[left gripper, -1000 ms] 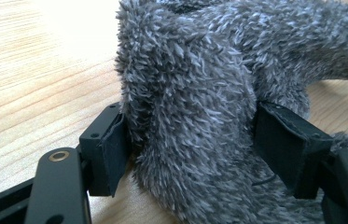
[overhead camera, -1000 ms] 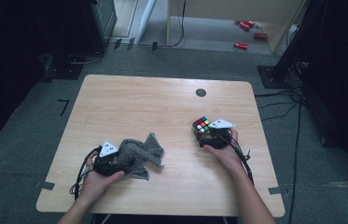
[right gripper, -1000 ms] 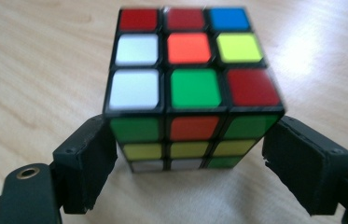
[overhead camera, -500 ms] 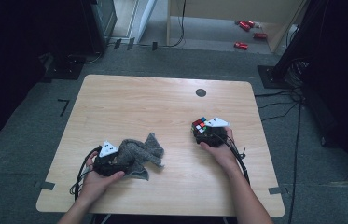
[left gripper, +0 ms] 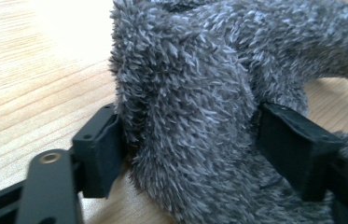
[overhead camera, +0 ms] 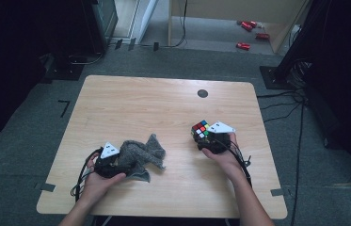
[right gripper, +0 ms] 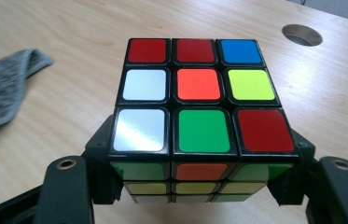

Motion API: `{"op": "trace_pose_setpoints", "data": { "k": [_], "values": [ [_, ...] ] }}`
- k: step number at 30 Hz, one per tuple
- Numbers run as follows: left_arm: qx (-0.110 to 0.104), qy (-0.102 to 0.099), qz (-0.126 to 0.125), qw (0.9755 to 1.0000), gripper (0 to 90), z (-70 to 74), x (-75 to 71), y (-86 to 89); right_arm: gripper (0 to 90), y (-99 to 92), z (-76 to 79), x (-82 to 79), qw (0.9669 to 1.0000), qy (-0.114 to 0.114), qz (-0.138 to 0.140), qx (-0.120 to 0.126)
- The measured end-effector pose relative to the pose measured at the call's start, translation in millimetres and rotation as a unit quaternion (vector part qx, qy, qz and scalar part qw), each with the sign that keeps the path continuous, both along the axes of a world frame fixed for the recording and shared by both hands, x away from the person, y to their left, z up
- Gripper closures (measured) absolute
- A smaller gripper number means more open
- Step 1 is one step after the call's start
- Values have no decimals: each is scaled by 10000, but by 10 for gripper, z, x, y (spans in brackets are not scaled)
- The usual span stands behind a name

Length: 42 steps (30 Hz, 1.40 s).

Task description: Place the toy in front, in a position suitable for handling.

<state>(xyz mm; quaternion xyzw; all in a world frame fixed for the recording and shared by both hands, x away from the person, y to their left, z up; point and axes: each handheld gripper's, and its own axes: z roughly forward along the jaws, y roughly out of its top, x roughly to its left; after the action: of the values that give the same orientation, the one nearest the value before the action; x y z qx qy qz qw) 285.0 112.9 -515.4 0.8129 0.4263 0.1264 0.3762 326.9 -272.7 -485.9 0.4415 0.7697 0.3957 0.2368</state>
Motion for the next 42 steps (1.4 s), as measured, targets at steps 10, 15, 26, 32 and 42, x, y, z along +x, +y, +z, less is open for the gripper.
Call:
{"op": "trace_pose_setpoints", "data": {
  "k": [10,15,26,32,42],
  "values": [
    [140,-111,-41,9998,177,227,29,-102,344,66,80,-394,9995,103,284,79],
    [-9,-44,-263,9996,176,363,173,-182,344,118,74,-505,9990,171,387,144],
    [-26,-10,-410,9992,258,351,280,-156,343,260,78,-605,9978,207,623,64],
    [220,122,-384,9989,279,196,276,-235,344,327,37,-612,9969,257,745,14],
    [-107,-359,-562,9977,762,236,192,-248,344,430,11,-635,9946,294,992,29]
  ]
}}
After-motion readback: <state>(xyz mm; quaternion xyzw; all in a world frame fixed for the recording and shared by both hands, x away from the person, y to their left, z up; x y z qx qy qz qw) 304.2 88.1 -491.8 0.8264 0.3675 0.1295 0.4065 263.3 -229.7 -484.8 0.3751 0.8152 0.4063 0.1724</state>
